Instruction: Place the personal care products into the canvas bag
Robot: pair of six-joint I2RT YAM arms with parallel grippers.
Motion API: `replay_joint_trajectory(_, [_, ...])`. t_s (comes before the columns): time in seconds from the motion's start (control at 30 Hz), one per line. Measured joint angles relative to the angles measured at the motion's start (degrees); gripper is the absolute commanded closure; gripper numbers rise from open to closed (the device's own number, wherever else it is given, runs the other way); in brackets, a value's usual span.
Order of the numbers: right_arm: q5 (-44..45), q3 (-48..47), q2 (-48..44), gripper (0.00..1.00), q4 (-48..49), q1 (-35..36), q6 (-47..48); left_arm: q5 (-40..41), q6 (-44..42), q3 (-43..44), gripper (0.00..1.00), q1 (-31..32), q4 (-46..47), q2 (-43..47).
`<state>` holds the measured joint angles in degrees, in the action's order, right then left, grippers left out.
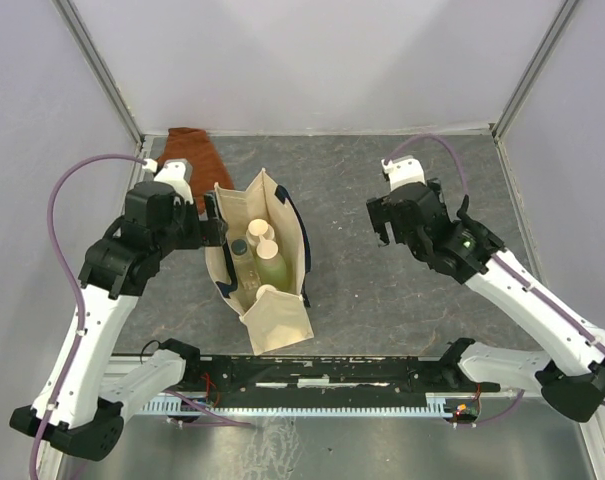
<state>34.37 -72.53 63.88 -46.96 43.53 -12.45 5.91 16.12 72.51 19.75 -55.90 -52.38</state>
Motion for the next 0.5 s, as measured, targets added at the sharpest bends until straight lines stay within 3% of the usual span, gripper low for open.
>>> replay_joint_trajectory(0.23, [-8.2, 5.7, 2.3, 0.01, 3.4, -6.5, 1.8, 6.6, -0.8, 7.7, 0.02, 0.0, -1.9, -2.6])
replay_joint_trajectory(0.5, [-22.0, 9.5, 2.9, 0.00, 7.8, -21.9, 4.0, 13.9, -4.1, 10.4, 0.00, 0.0, -2.3, -5.0])
